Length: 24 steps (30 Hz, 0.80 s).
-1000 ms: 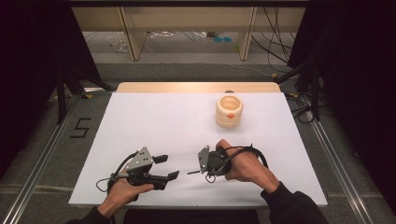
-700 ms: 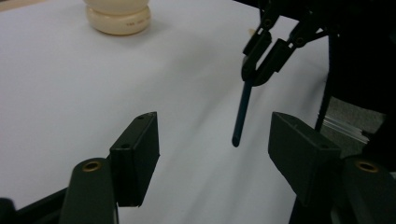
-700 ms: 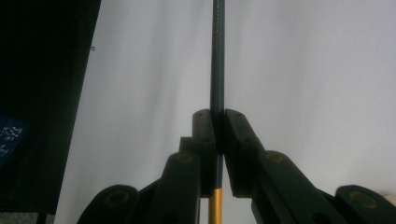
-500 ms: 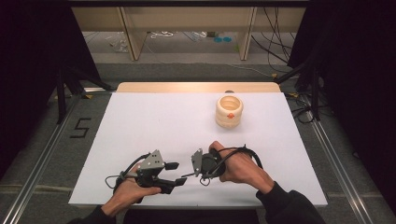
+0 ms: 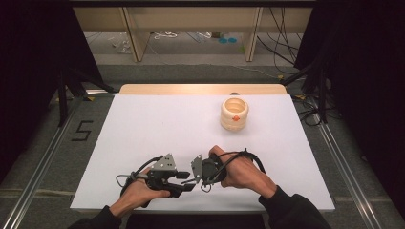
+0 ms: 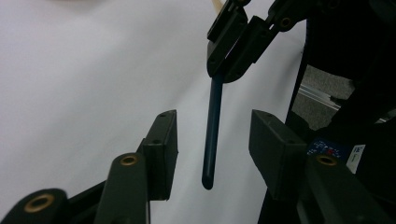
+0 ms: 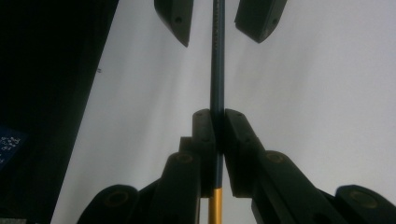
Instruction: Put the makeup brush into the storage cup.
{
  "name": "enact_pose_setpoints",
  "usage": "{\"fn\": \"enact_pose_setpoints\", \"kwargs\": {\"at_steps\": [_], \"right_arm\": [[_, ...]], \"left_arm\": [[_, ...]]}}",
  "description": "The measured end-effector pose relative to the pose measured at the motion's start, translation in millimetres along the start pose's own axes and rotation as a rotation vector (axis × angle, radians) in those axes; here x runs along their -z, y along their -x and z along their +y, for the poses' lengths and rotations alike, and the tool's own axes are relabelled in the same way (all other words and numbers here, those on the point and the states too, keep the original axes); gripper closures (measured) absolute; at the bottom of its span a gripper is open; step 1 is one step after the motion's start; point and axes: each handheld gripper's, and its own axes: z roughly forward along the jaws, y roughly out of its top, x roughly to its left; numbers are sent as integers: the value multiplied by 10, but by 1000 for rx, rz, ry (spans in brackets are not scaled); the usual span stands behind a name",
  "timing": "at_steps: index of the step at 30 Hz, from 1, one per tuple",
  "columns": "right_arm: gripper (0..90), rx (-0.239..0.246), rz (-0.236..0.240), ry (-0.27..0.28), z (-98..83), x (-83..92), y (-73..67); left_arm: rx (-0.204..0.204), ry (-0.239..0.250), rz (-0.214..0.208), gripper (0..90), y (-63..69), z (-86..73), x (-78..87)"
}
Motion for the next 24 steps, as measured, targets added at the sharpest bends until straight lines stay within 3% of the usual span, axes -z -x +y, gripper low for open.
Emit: {"fn": "enact_pose_setpoints", "kwargs": {"at_steps": [3, 15, 17, 20, 24], "right_arm": [[834, 32, -4, -1, 11, -6, 8], [834, 27, 2, 2, 52, -13, -23], [834, 27, 17, 28, 53, -35, -26], [834, 44, 6, 9, 64, -18, -21], [834, 43, 5, 0, 72, -19, -27]], "left_arm": [[-2, -14, -2, 584, 4, 7, -1], [-5, -52, -14, 685, -16, 25, -46], [-21, -67, -15, 696, -25, 28, -59], [-10, -73, -24, 713, -16, 26, -75], [-25, -80, -28, 737, -23, 31, -90]]}}
